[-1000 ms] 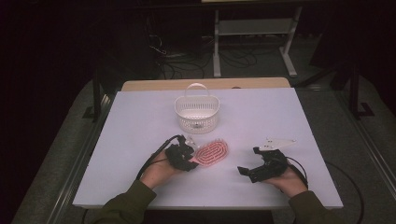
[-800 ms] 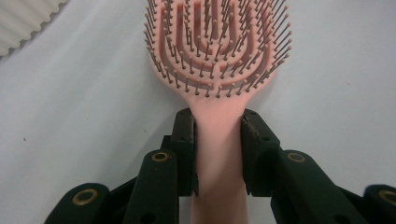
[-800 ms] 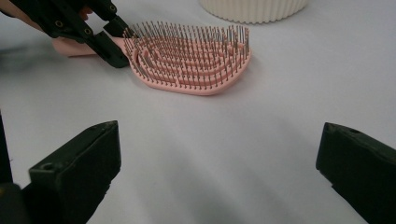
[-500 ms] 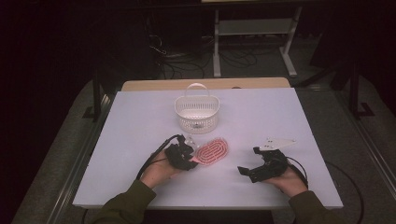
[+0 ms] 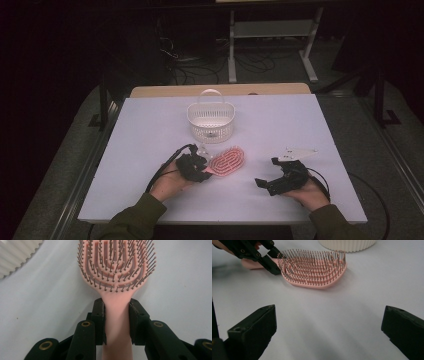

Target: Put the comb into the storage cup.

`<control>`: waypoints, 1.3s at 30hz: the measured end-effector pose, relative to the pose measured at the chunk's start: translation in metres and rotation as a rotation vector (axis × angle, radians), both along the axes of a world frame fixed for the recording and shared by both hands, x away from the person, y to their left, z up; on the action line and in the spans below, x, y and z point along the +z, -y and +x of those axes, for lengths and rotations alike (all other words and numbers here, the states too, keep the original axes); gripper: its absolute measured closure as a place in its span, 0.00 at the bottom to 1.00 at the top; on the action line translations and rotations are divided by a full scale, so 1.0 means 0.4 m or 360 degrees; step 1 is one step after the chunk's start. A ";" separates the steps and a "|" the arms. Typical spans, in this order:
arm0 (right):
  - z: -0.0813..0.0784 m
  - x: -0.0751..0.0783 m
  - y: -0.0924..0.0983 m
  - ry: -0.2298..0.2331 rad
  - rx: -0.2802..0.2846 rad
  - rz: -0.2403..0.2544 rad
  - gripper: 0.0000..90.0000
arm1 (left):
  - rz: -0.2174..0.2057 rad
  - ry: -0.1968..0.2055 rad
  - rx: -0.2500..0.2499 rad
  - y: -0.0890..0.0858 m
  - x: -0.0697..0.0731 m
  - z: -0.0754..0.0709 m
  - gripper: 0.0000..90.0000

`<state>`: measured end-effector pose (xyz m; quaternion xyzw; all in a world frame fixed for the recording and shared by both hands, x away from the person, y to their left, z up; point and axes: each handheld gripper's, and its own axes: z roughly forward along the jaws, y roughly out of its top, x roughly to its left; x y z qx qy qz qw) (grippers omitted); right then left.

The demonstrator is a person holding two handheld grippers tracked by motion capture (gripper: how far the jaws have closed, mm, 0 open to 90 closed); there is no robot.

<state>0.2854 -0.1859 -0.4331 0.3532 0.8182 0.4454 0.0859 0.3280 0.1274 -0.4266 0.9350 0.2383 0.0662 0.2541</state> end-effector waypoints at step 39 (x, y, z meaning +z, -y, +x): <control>0.000 -0.002 0.001 -0.0010 -0.0004 0.0000 0.00 | -0.0430 0.0197 -0.0056 -0.101 0.070 -0.015 0.78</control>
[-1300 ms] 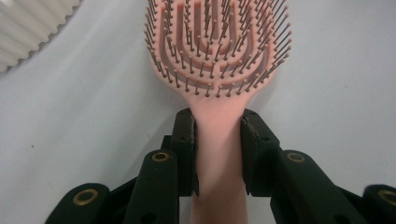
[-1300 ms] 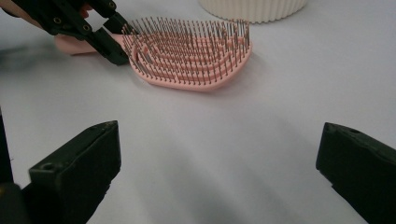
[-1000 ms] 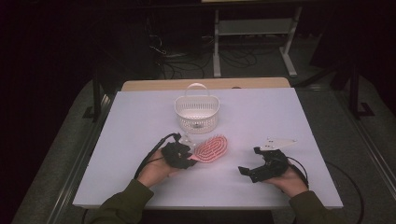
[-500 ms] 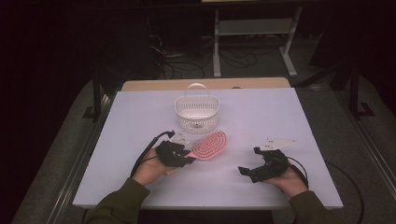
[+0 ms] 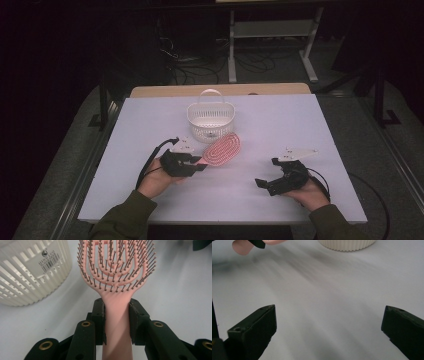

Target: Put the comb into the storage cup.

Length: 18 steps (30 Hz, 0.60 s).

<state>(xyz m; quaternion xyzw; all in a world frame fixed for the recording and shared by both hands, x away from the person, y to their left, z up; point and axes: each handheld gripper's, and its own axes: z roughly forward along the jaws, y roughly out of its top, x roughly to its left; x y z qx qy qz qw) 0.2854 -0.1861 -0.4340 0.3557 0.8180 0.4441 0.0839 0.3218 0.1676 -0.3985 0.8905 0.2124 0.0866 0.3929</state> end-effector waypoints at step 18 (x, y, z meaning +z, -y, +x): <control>0.001 -0.004 -0.003 -0.0030 -0.0007 0.0026 0.00 | -0.0231 0.0066 0.0056 -0.043 0.015 0.007 0.78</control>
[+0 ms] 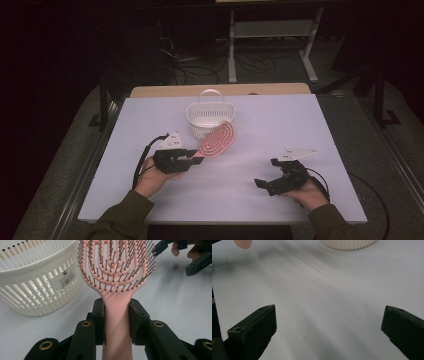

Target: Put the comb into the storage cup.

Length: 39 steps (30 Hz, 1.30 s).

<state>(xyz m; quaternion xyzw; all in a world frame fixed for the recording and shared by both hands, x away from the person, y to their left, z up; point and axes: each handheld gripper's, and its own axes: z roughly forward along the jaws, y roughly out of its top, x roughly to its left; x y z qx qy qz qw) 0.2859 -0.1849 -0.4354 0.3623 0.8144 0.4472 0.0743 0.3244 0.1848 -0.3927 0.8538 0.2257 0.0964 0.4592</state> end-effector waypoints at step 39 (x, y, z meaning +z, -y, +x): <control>0.024 0.071 -0.021 -0.0027 0.0039 0.0095 0.00 | -0.0083 0.0028 0.0013 0.000 -0.002 -0.008 0.78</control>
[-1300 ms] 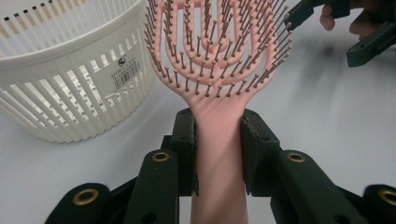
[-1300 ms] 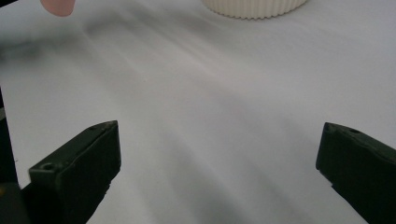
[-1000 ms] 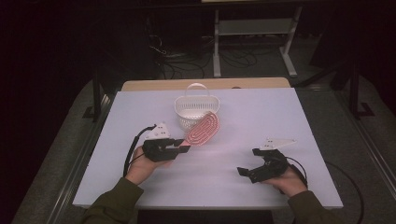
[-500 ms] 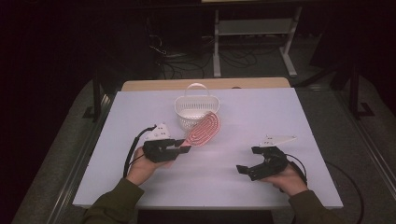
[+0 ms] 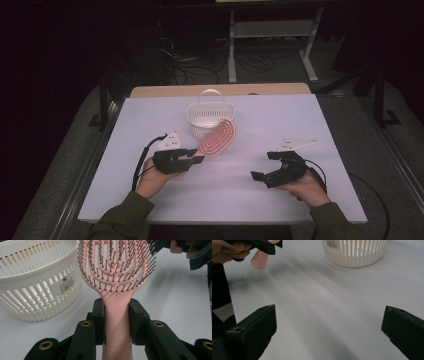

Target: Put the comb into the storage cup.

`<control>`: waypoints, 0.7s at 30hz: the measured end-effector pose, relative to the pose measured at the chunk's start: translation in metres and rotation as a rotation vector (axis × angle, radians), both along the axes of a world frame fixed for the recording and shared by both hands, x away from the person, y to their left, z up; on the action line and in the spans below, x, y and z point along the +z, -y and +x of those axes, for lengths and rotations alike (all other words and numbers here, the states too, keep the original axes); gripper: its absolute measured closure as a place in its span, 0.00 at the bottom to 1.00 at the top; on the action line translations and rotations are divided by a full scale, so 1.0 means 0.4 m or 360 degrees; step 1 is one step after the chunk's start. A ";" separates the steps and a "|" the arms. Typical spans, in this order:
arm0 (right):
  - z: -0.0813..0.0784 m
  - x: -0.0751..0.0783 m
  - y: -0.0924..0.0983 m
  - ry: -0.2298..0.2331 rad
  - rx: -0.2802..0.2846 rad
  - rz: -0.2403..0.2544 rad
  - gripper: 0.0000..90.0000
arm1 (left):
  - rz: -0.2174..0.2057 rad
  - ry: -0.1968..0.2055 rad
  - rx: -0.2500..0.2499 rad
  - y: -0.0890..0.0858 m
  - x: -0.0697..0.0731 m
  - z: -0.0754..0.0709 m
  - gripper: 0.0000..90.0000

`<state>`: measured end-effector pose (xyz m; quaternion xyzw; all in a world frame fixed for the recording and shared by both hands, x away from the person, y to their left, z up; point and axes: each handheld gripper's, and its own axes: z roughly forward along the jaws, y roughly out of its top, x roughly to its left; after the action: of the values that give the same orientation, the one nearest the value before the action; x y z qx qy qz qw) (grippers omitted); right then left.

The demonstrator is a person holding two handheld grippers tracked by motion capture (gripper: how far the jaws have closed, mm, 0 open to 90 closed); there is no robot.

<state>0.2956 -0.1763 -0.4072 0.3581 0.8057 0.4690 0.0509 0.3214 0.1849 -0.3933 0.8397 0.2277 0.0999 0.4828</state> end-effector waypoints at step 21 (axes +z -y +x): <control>0.035 0.031 -0.033 0.0032 0.0012 0.0042 0.00 | -0.0048 0.0025 -0.0008 0.007 0.004 0.007 0.78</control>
<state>0.3097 -0.1631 -0.3948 0.3510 0.8003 0.4833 0.0526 0.3243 0.1821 -0.3918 0.8321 0.2232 0.1019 0.4974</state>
